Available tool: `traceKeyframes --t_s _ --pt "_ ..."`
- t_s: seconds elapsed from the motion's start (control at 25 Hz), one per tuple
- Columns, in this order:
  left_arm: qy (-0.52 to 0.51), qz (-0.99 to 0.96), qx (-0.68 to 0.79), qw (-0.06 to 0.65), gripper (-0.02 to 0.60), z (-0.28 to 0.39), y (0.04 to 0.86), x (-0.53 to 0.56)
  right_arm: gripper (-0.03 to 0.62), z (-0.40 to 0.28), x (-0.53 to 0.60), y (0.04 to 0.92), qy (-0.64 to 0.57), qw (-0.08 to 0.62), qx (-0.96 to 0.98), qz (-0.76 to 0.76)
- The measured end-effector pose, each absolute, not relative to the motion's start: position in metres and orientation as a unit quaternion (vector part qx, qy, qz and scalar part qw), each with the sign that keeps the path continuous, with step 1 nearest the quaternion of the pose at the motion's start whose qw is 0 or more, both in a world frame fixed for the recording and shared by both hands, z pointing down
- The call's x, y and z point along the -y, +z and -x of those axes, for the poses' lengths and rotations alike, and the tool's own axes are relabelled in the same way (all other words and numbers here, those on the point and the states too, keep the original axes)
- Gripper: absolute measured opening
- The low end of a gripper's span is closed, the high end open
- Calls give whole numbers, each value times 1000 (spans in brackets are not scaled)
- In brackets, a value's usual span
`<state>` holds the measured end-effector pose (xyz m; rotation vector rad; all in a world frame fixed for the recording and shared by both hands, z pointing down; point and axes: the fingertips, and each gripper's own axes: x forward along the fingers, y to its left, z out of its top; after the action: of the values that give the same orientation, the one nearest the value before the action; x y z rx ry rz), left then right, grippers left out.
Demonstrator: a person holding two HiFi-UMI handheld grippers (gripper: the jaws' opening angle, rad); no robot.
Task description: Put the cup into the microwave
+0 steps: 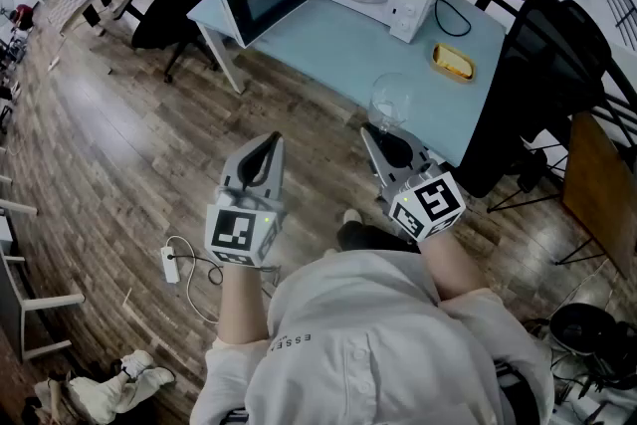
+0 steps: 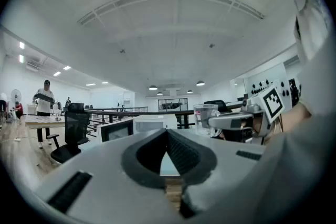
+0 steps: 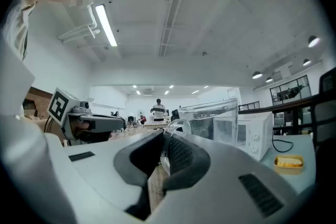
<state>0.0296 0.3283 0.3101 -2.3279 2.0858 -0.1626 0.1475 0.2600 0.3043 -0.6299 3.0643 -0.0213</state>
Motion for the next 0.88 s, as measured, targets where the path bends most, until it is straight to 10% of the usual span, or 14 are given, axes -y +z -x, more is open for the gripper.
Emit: traceKeyframes --t_s 0.88 --pt "-63 739 -670 5 2 -7 314 -326 20 -121 -244 320 -36 11 -981 190"
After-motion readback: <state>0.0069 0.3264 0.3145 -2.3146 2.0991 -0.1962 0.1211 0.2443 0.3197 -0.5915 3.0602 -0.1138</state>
